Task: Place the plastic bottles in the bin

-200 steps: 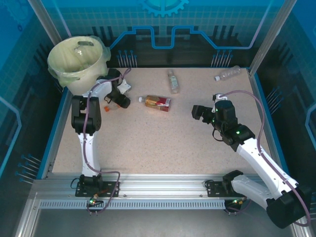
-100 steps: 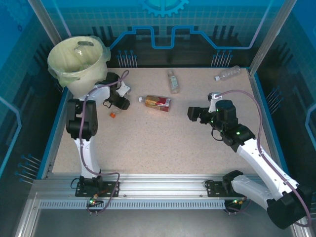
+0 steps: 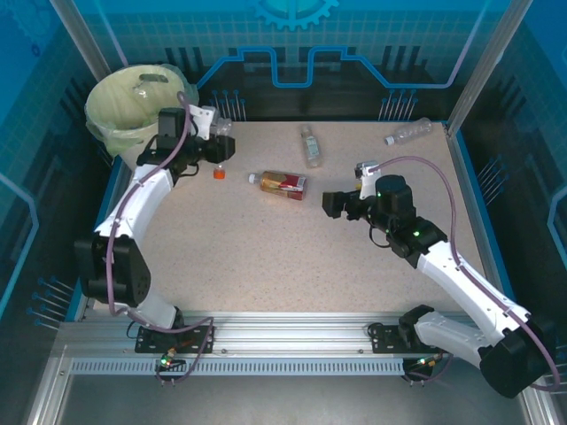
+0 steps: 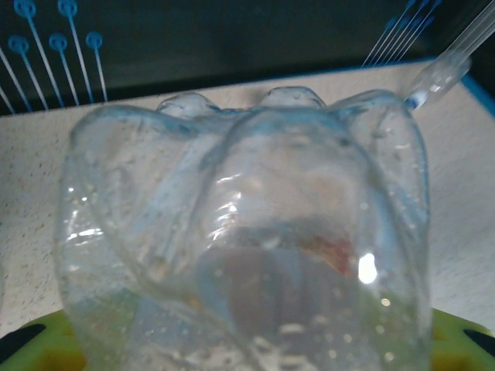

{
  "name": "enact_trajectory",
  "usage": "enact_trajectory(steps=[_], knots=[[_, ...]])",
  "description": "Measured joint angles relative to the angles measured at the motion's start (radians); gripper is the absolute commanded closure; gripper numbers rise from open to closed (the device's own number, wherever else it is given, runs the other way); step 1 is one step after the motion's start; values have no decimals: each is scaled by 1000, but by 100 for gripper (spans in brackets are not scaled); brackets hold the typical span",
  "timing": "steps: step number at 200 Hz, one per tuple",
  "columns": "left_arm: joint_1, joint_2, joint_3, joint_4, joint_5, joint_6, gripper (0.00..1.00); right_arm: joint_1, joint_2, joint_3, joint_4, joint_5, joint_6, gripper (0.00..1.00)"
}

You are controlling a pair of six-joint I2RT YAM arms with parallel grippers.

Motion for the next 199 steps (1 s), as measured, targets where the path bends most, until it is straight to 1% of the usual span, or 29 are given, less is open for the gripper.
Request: enact_trajectory(steps=[26, 54, 79, 101, 115, 135, 157, 199], knots=[[0, -13, 64, -1, 2, -81, 49, 4, 12, 0, 46, -38, -16, 0], [16, -35, 116, 19, -34, -183, 47, 16, 23, 0, 80, -55, -29, 0], [76, -42, 185, 45, -61, -279, 47, 19, 27, 0, 90, -53, -34, 0], [142, -40, 264, 54, -88, -331, 47, 19, 27, 0, 90, -50, -41, 0], [179, -27, 327, 57, -112, -334, 47, 19, 27, 0, 89, -47, -45, 0], [205, 23, 439, 55, -161, -314, 47, 19, 27, 0, 89, -41, -48, 0], [221, 106, 549, 50, -200, -275, 46, 19, 27, 0, 89, -36, -48, 0], [236, 266, 665, 15, -265, -203, 46, 19, 17, 0, 83, -21, -48, 0]])
